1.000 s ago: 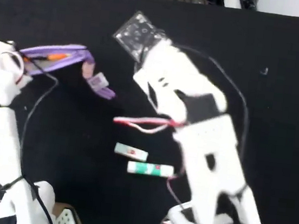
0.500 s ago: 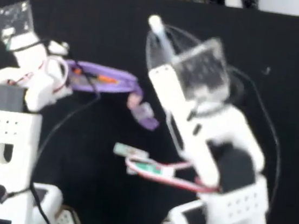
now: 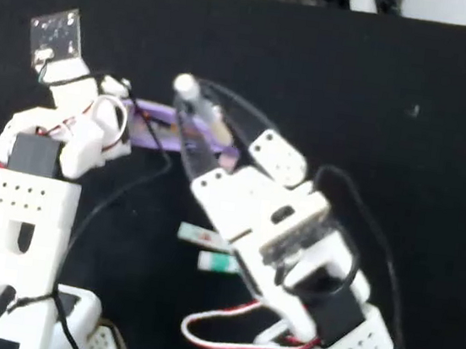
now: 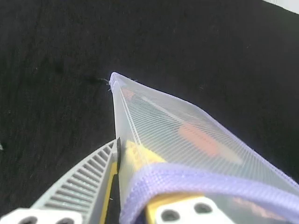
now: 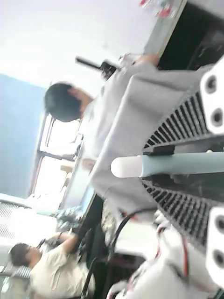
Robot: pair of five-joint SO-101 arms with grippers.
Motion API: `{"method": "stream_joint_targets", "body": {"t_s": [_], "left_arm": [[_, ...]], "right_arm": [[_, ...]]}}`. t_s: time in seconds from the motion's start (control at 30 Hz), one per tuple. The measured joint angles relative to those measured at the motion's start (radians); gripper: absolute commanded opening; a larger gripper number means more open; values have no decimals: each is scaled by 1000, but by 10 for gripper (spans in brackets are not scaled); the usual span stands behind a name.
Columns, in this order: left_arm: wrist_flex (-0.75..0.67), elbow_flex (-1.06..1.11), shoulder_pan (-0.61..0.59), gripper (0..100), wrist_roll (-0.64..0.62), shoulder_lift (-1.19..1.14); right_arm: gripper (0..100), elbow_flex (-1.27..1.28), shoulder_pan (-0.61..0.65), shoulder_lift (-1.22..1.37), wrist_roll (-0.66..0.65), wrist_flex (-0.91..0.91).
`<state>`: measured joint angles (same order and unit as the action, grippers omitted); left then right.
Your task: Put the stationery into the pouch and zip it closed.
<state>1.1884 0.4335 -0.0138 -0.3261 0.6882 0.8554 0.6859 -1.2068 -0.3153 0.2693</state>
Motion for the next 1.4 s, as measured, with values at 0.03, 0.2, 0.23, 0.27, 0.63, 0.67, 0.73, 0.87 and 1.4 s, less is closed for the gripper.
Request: {"method": "stream_joint_targets", "body": {"t_s": [0.03, 0.2, 0.23, 0.27, 0.63, 0.67, 0.73, 0.87, 1.4], "left_arm": [[0, 3, 0, 29, 0, 0], [0, 3, 0, 29, 0, 0], [0, 3, 0, 29, 0, 0], [0, 3, 0, 29, 0, 0], [0, 3, 0, 29, 0, 0], [0, 3, 0, 29, 0, 0], [0, 3, 0, 29, 0, 0], [0, 3, 0, 29, 0, 0], [0, 3, 0, 29, 0, 0]], "right_arm": [[11, 0, 15, 0, 2, -9], [11, 29, 74, -2, 2, -86], [11, 51, 78, -2, 8, -115], [11, 80, 80, -2, 26, -152], [11, 315, 54, -2, 130, -542], [11, 319, 52, -2, 130, -548], [11, 339, 52, -2, 130, -559], [11, 397, 52, -2, 129, -563], [162, 572, 63, -2, 135, -663]]}}
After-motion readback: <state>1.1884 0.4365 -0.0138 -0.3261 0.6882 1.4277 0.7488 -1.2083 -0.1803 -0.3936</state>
